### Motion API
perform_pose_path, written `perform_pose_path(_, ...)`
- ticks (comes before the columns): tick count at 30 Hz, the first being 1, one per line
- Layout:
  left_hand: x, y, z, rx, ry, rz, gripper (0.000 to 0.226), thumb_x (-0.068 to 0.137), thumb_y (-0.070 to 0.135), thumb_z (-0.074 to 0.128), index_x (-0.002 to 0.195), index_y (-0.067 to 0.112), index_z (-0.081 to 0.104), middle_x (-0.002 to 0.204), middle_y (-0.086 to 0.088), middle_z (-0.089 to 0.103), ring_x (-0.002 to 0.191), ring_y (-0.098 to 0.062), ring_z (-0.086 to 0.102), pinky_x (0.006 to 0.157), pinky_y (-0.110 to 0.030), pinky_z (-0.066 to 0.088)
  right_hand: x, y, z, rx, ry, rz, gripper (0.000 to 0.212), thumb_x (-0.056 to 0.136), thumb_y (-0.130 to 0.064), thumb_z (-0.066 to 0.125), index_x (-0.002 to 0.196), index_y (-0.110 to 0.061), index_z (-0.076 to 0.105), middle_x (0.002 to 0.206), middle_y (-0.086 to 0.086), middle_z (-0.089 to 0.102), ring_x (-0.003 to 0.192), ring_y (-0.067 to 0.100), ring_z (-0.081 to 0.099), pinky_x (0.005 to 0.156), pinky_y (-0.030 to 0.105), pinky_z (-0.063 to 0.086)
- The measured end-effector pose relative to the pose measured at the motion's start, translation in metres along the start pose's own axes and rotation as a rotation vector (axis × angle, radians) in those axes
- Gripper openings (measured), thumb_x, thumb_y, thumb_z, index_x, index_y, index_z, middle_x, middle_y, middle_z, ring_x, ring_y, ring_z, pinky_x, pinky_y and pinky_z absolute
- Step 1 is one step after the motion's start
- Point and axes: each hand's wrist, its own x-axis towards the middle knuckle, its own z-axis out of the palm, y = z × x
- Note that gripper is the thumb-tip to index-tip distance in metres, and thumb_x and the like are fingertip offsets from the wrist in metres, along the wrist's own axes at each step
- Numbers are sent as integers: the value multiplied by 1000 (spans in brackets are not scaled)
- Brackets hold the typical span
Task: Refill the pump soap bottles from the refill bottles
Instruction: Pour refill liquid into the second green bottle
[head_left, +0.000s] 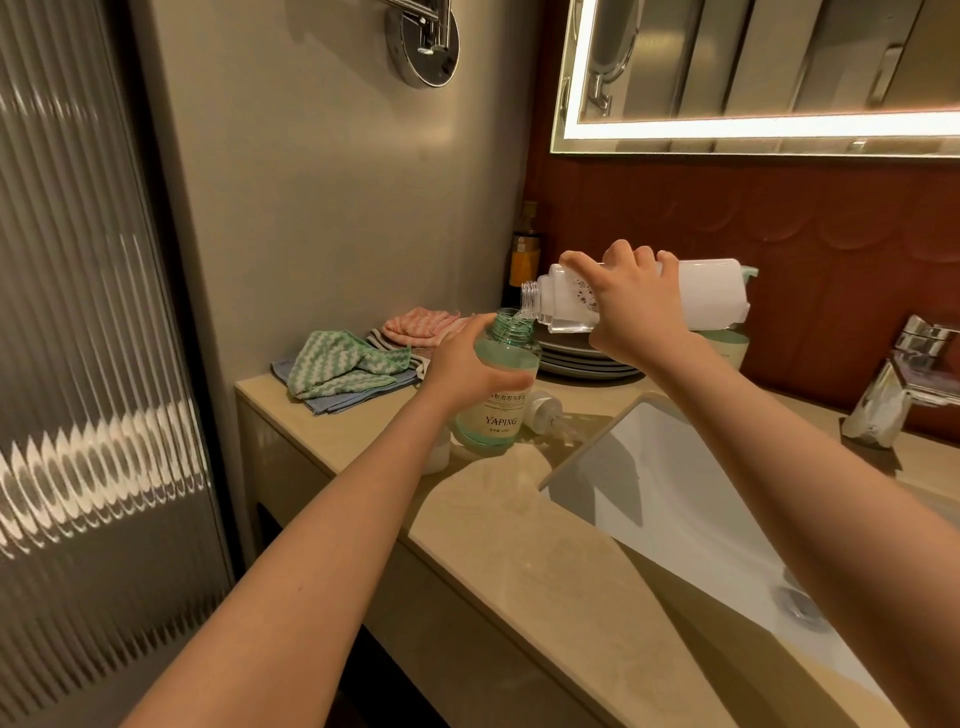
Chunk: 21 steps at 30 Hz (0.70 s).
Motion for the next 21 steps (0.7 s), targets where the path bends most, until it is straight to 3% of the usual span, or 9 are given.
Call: perform_pose_path(21,2,-5,-1,-48,6,-37,91,67,31,82,142,26,32,142,-3,43,124,-21,46,90,-32,43,1,-8,-2,7,10,-4,73,79,-10,63,141,-30,28,130,16,39,121,35,37,108,50,19)
